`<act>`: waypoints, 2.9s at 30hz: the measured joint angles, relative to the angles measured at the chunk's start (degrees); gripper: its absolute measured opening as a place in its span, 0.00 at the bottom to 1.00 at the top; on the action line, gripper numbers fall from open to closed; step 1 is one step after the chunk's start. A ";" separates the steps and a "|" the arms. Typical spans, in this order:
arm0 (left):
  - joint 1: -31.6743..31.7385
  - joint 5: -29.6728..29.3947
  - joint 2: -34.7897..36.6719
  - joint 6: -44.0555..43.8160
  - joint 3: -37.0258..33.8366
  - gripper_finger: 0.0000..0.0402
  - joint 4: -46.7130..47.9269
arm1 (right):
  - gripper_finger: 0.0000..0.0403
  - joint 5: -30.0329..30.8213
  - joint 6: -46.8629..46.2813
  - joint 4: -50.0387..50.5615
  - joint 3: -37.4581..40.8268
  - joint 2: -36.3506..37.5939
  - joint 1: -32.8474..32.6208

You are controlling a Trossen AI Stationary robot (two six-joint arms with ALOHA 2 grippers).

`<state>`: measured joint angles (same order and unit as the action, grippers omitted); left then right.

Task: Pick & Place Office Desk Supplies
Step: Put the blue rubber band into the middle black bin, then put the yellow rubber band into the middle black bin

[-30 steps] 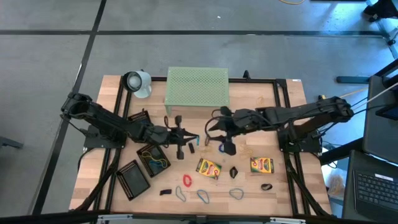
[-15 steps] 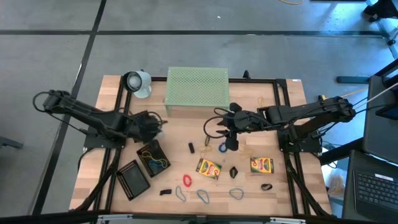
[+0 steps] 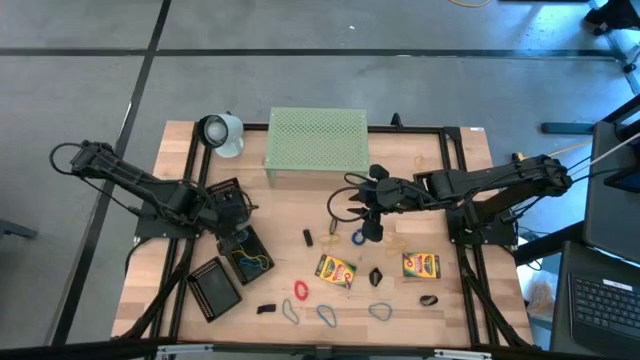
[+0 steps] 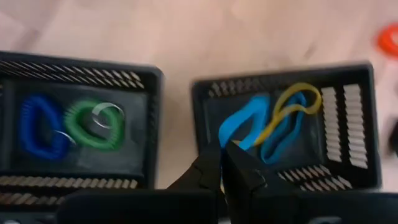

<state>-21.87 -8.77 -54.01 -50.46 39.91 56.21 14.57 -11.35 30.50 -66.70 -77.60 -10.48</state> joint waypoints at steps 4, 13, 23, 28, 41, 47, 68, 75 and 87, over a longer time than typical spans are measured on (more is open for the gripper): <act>-2.56 1.00 -1.20 0.03 -0.01 0.01 -2.47 | 0.34 0.00 0.02 0.00 0.00 0.00 0.00; -7.49 0.13 -5.31 1.83 -0.01 0.03 -10.81 | 0.34 0.00 0.02 0.00 0.00 0.00 0.00; -11.05 0.77 -10.90 4.16 -0.01 0.14 -11.51 | 0.34 0.00 0.04 0.02 0.00 -0.02 0.00; -11.04 -3.67 -12.56 4.27 -0.01 0.20 -11.44 | 0.34 0.00 0.04 0.02 0.00 -0.02 -0.01; -11.00 -13.99 -12.12 7.65 3.57 0.23 -12.90 | 0.34 3.03 -10.33 20.99 -0.07 -0.04 3.17; -11.00 -17.84 -12.10 11.32 7.34 0.23 -13.10 | 0.34 5.41 -20.32 30.61 4.52 -0.03 8.44; -10.97 -20.14 -12.10 14.66 8.07 0.23 -13.15 | 0.34 -1.95 -12.66 10.76 29.30 -0.04 31.67; -10.97 -20.16 -12.10 14.75 8.07 0.23 -13.15 | 0.34 -6.39 -10.34 3.04 32.43 -0.04 37.81; -10.97 -20.16 -12.10 14.83 8.07 0.23 -13.12 | 0.34 -5.66 -11.03 -0.23 35.88 0.04 41.99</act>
<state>-32.84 -28.93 -66.11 -35.64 47.99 43.09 8.91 -22.38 30.28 -30.82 -77.56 31.50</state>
